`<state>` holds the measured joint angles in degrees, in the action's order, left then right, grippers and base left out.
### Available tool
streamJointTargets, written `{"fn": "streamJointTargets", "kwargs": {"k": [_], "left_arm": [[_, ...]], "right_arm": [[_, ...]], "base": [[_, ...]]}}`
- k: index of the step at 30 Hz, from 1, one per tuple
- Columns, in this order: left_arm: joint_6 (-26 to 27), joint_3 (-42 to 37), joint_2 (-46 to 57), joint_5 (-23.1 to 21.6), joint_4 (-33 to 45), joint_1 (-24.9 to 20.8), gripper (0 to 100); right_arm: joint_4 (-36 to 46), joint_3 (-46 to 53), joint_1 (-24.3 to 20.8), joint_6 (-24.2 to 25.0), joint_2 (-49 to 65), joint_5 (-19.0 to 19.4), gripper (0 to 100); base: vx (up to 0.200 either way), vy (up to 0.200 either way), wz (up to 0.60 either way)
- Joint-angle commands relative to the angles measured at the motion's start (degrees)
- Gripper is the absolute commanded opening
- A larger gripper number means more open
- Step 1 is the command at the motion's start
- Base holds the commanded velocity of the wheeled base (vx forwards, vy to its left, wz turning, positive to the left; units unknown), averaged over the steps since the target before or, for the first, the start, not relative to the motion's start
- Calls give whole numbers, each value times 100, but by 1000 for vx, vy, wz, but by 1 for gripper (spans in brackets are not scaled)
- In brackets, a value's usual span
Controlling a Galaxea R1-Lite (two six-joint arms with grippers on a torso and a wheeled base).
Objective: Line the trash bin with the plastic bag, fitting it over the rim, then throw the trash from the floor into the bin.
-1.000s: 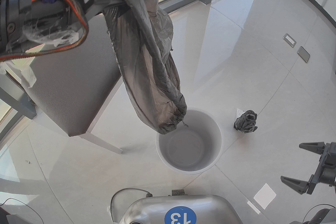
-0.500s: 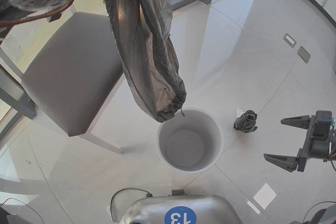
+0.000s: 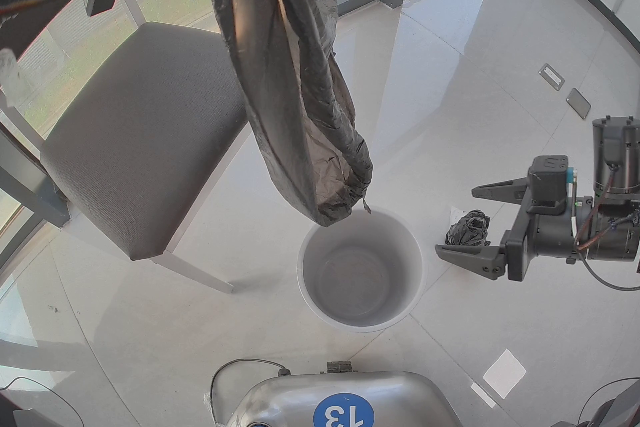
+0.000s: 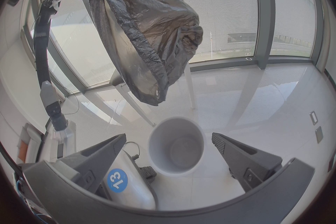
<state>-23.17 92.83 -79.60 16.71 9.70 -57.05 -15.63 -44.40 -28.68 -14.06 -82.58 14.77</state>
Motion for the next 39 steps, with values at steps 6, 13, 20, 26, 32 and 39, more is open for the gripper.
{"fn": "streamJointTargets", "kwargs": {"k": [6,13,20,26,32,39], "left_arm": [[-82,227,-161,-19,-4,-122,0],[-126,534,-275,-28,-12,-104,0],[-135,657,-284,-37,-4,-131,0],[-144,745,-284,-37,5,-140,0],[-170,763,-275,-37,5,-192,0],[-214,780,-275,-37,5,-201,0]], "right_arm": [[-116,-842,-392,219,-848,-45,100],[-125,-1510,-674,263,-1313,-212,100],[-300,-1941,-867,272,-1744,-449,100],[-661,-2152,-884,333,-1981,-774,100],[-872,-2416,-884,509,-2104,-1108,100],[-1118,-2363,-964,579,-2175,-1205,100]], "base": [[0,0,0],[0,0,0],[0,0,0],[0,0,0],[0,0,0],[0,0,0]]}}
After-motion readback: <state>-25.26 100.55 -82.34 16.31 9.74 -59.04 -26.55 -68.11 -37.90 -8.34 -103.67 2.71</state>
